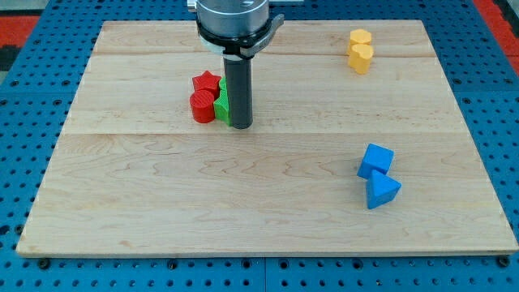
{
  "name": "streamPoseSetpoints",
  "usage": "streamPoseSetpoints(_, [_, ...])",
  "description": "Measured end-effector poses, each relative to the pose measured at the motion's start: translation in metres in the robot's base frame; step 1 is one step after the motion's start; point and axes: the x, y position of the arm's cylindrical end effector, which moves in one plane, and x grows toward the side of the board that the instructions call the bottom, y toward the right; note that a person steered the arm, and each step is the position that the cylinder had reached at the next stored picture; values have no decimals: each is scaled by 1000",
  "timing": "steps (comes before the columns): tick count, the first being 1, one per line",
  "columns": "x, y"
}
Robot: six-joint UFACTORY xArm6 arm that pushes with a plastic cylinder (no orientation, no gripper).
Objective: Slide the yellow heart closer to the blue cube
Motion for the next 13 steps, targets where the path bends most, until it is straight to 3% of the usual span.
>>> streamPoseSetpoints(3, [-3,2])
streamPoseSetpoints(6, [-35,204])
streamPoseSetpoints(7, [-90,261])
streamPoseSetpoints(8, [-164,268])
streamPoseSetpoints(9, [-195,241])
streamPoseSetpoints(10, [-196,198])
streamPoseSetpoints(13, [-39,189])
